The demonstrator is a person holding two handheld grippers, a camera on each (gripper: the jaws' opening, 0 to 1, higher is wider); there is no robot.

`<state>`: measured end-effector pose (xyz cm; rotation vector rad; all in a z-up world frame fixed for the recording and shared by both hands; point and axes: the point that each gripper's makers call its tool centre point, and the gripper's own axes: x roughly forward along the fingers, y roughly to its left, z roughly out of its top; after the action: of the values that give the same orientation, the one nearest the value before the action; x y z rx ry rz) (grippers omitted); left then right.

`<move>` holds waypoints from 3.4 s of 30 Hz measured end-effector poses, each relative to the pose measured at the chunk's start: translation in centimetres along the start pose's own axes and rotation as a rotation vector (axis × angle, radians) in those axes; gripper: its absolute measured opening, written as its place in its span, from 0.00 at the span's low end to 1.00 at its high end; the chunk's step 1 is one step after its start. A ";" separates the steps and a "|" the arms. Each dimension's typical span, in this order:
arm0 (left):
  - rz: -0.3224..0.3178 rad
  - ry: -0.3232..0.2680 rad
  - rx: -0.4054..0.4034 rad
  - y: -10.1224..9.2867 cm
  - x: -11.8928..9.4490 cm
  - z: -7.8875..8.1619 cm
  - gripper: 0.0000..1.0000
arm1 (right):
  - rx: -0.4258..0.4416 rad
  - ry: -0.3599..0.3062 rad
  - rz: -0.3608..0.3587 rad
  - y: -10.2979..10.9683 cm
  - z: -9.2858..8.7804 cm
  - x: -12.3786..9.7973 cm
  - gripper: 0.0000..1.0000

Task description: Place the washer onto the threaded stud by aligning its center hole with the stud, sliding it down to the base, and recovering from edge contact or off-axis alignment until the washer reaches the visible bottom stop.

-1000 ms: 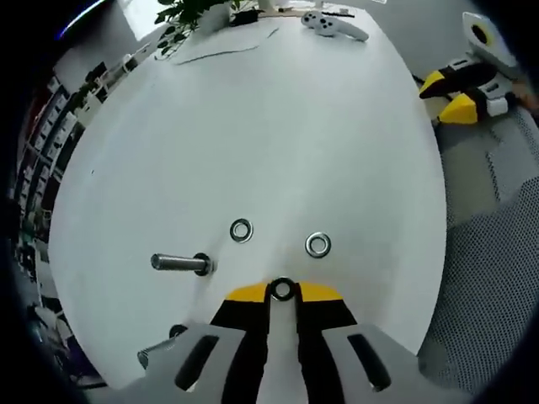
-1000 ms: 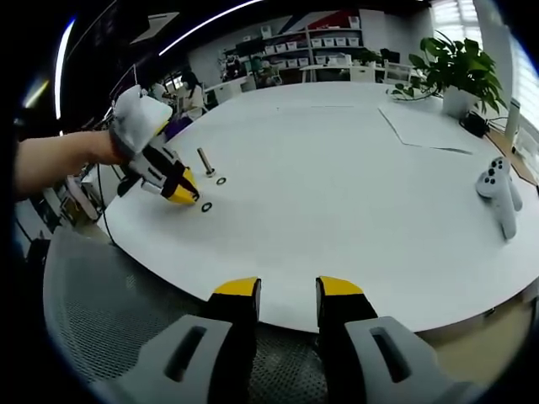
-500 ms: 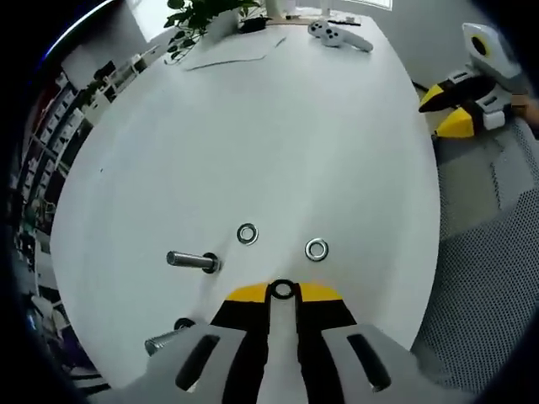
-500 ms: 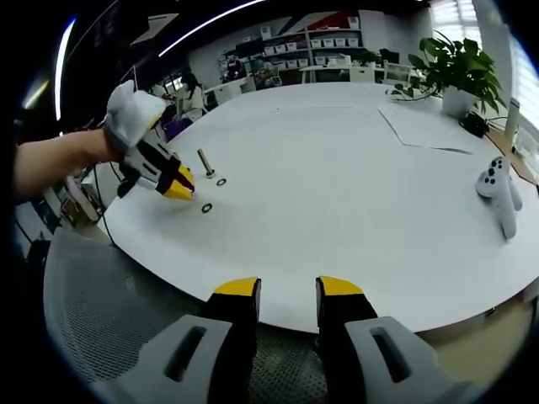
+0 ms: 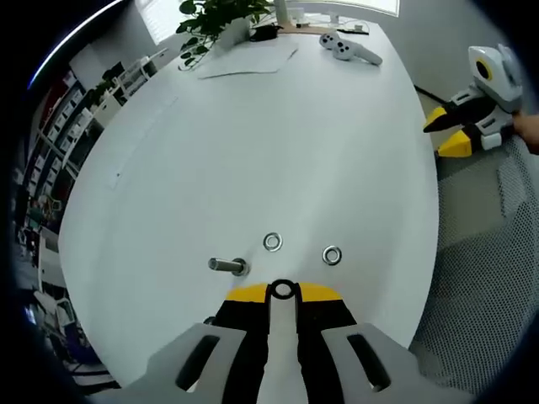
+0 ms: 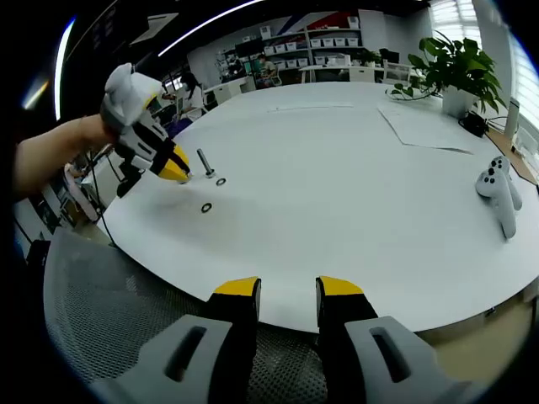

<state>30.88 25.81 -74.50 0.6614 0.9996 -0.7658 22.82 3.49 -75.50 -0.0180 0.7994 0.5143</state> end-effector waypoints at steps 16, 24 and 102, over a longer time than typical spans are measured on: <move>0.054 -0.011 0.039 3.5 -0.9 1.5 0.08 | 0.003 0.007 -0.004 -0.1 -0.1 0.0 0.29; 0.050 0.003 0.041 4.1 -0.3 1.8 0.08 | 0.003 0.001 -0.006 -0.1 0.0 0.0 0.29; 0.024 -0.071 -0.002 3.7 -2.0 2.5 0.11 | 0.014 -0.001 0.006 0.0 0.0 0.0 0.29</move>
<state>34.39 26.48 -71.17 0.6389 0.9260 -0.7619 22.80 3.54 -75.54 -0.0026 0.8025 0.5146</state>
